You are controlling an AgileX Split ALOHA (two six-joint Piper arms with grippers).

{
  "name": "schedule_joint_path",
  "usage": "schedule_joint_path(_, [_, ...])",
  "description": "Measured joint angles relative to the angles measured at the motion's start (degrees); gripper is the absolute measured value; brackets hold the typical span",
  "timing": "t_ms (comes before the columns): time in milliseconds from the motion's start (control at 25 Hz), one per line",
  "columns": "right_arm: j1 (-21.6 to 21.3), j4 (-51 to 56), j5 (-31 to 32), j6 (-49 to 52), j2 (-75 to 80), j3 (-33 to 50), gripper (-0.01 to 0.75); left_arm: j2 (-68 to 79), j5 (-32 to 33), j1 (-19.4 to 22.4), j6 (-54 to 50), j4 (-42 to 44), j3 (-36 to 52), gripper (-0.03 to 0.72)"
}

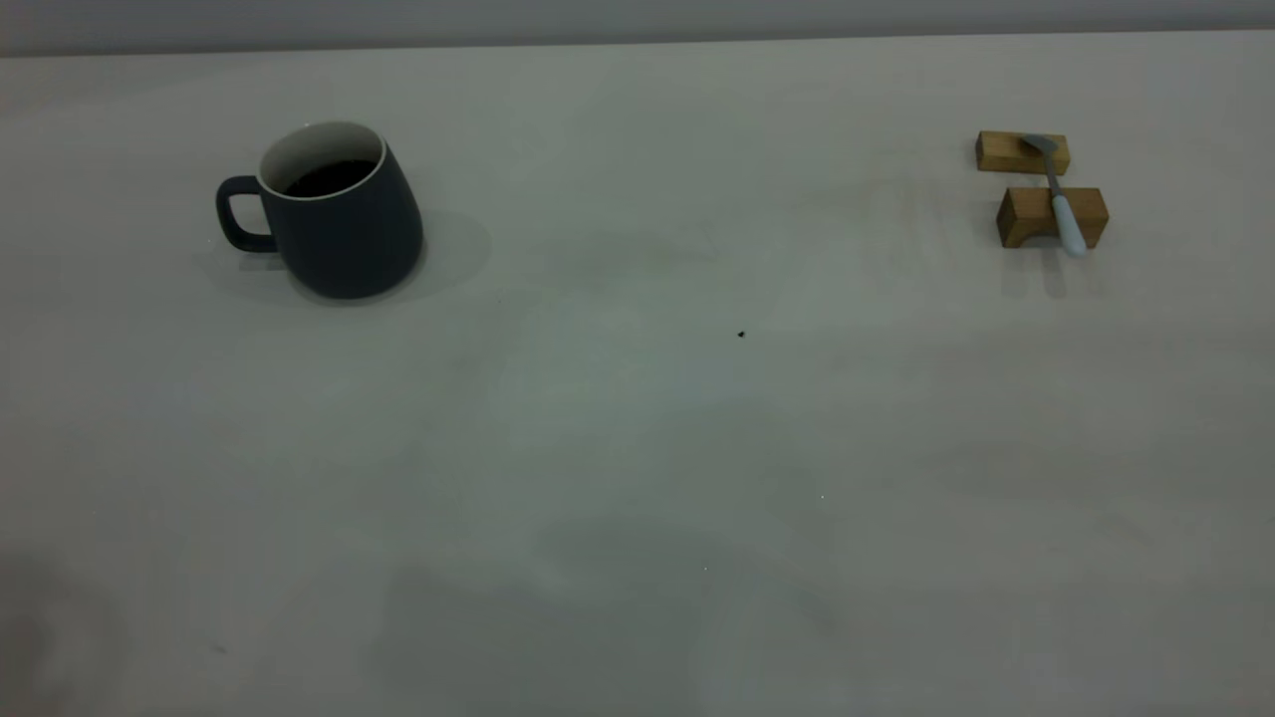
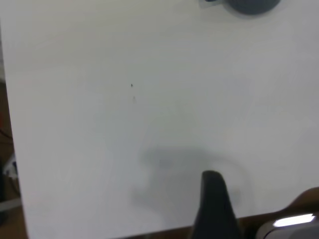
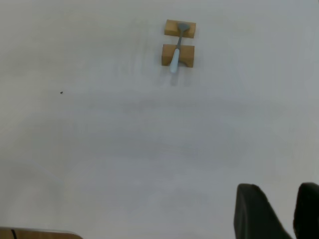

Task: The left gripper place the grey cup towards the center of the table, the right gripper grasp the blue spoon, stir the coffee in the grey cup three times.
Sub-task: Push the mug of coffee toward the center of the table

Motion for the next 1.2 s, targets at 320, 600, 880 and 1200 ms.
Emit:
schedule_joint_path(320, [0.0, 0.0, 0.0, 0.0, 0.0, 0.0, 0.24, 27.65, -3.9, 0.0, 16.08, -0.1, -13.84, 0.672])
schedule_joint_path(600, [0.0, 0.0, 0.0, 0.0, 0.0, 0.0, 0.24, 45.72, -7.24, -0.54, 33.3, -2.06, -22.93, 0.67])
schedule_joint_path(880, [0.0, 0.0, 0.0, 0.0, 0.0, 0.0, 0.24, 60.16, -7.98, -1.21, 47.78, -3.25, -31.22, 0.659])
schedule_joint_path(1200, [0.0, 0.0, 0.0, 0.0, 0.0, 0.0, 0.24, 70.6, -11.12, -1.22, 57.28, -3.25, -37.85, 0.635])
